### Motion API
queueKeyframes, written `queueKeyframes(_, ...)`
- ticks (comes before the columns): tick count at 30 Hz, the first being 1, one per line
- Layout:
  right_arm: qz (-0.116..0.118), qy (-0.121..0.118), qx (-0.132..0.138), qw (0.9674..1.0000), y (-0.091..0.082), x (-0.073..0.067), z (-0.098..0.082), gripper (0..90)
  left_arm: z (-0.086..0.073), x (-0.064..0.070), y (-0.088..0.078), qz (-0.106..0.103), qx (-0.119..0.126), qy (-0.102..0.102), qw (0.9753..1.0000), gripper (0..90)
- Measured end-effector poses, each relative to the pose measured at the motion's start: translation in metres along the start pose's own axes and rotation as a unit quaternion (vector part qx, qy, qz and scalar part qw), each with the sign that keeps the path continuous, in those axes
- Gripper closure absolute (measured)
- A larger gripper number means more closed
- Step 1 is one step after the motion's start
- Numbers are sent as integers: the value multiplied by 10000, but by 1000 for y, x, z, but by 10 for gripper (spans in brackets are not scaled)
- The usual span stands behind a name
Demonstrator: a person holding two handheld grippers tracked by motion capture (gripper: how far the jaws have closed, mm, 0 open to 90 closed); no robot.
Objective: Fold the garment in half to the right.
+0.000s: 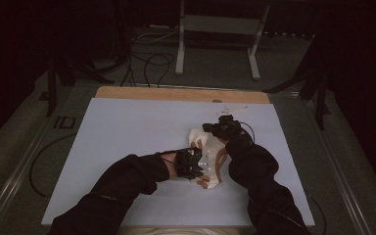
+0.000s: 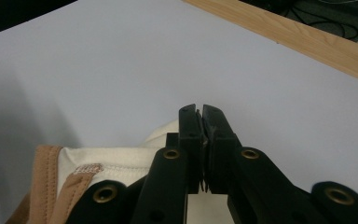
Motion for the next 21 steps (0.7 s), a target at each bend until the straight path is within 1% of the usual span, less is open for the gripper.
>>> queueKeyframes(4, -111, -4, -50, 9999, -1, 6, -4, 875, 3, 0, 2, 10, 25, -37, 10000, 845)
queueKeyframes(6, -137, 38, -53, 9999, -2, 9, -5, 875, 6, 0, 3, 16, 69, -102, 9999, 841)
queueKeyframes(8, -201, 36, -83, 9998, -3, 12, -7, 875, 7, 1, 4, 27, 53, -74, 10000, 841)
queueKeyframes(13, -241, 65, -80, 9997, -6, 18, -10, 875, 12, 1, 6, -9, 67, -77, 9999, 841)
queueKeyframes(16, -283, 129, -96, 9995, -7, 24, -15, 875, 17, 1, 10, -35, 87, -121, 9999, 841)
queueKeyframes(21, -320, 214, -87, 9992, -9, 30, -20, 874, 24, 0, 14, -63, 90, -130, 9999, 837)
Point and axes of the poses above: each handheld gripper's, and its own axes: y roughly forward along the jaws, z roughly out of its top, x roughly to its right, the point moved 9 cm from there along y, roughly forward along the jaws, and after that the axes turned 6 degrees about -x, right-handed, at the moved point
